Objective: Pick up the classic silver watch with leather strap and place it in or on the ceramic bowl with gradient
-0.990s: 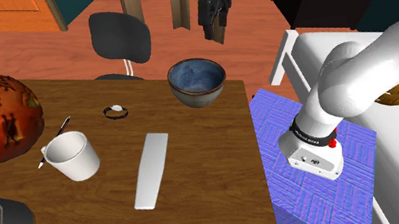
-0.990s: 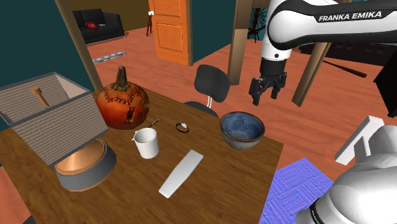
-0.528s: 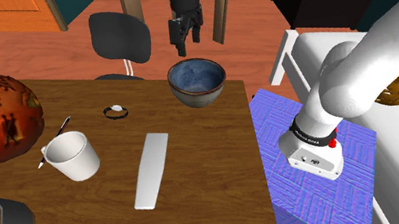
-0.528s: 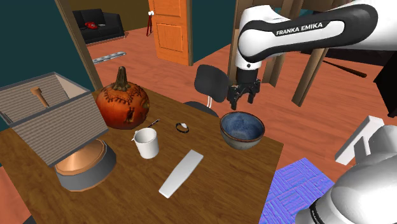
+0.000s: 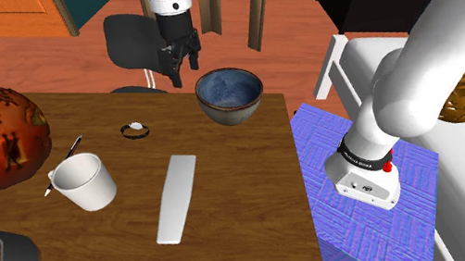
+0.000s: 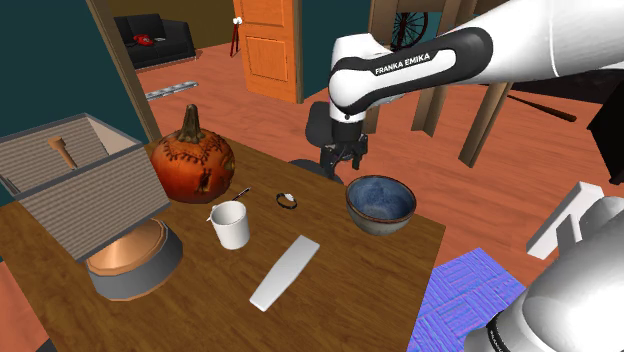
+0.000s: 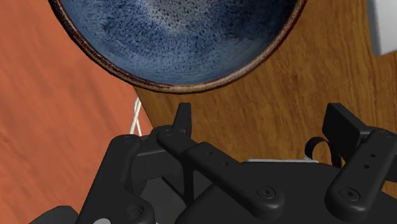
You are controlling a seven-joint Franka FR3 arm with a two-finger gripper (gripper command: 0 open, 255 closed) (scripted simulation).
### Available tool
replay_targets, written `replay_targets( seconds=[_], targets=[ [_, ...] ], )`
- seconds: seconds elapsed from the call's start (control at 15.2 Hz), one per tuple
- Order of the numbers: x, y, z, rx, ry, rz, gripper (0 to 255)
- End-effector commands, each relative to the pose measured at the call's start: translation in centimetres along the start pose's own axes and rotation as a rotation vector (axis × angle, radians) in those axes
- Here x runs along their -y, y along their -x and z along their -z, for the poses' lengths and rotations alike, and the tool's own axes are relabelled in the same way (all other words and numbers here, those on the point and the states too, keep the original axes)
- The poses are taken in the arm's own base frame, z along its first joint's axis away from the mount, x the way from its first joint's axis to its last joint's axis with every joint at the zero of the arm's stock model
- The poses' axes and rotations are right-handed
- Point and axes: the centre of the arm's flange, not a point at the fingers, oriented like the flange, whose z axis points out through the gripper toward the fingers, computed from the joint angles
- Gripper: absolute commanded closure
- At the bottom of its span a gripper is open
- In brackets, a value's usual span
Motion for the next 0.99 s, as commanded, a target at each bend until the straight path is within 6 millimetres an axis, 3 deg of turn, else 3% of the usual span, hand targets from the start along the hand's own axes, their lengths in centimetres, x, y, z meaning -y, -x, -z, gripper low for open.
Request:
replay_targets(
  seconds=[0.0,0.59,0.92],
  targets=[
    [1.5,-2.0,-1.4,0.0,-0.006,0.021,0],
    [8.3,-10.3,-6.3,0.003,-0.03,0.113,0],
    [8.8,-10.8,-8.7,0.003,-0.032,0.119,0]
  ],
)
